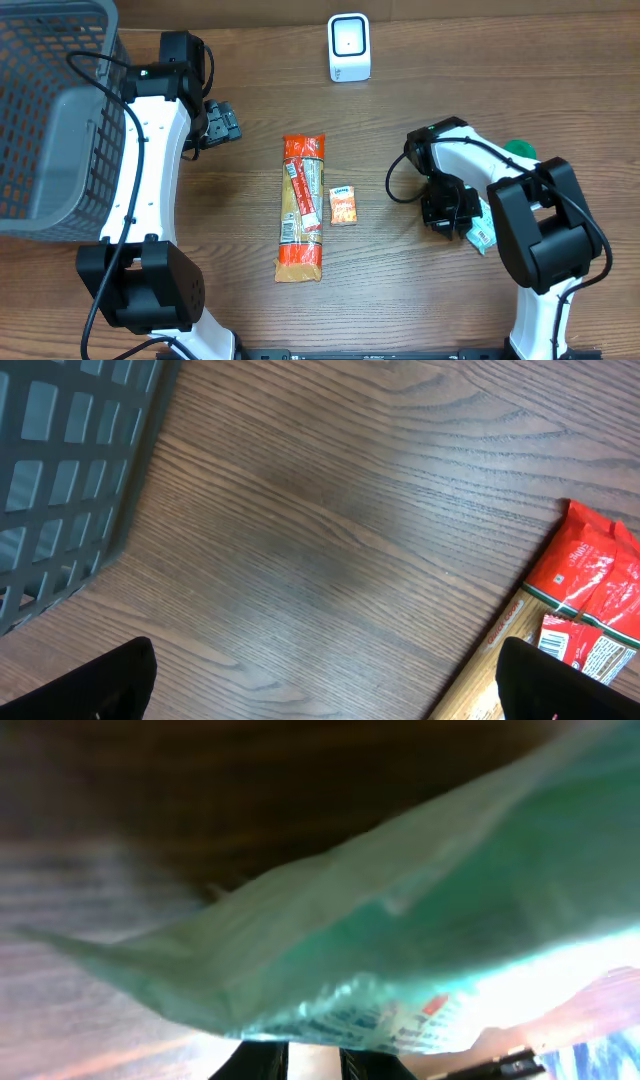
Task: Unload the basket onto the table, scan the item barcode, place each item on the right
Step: 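Carry the wipes pack right and set it down on the table, then move the right gripper over the orange tissue pack and grasp it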
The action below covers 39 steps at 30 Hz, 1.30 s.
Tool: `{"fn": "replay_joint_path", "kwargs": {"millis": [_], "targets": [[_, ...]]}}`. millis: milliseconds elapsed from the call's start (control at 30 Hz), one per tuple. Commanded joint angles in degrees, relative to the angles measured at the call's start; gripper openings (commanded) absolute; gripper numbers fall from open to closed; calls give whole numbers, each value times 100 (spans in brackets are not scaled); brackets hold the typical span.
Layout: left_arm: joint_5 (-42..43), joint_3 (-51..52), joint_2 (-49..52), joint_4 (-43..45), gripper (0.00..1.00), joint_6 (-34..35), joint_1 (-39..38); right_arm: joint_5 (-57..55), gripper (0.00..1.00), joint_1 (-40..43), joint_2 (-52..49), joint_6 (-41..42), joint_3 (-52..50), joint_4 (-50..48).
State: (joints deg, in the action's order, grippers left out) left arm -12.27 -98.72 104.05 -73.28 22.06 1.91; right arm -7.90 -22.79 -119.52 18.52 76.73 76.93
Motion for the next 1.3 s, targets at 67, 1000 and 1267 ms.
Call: {"fn": "replay_joint_path", "kwargs": {"millis": [67,1000,1267], "targets": [[-57,15,-7,4,100,-87,-7,-514,18,236,92,610,-22,-452],[-52,15,-9,4,100,-85,-7,2446,44,-297,1930,660,17,-2151],[-55,15,-7,4,100,-85,-7,2474,43,-761,1587,664,13,-2531]]}}
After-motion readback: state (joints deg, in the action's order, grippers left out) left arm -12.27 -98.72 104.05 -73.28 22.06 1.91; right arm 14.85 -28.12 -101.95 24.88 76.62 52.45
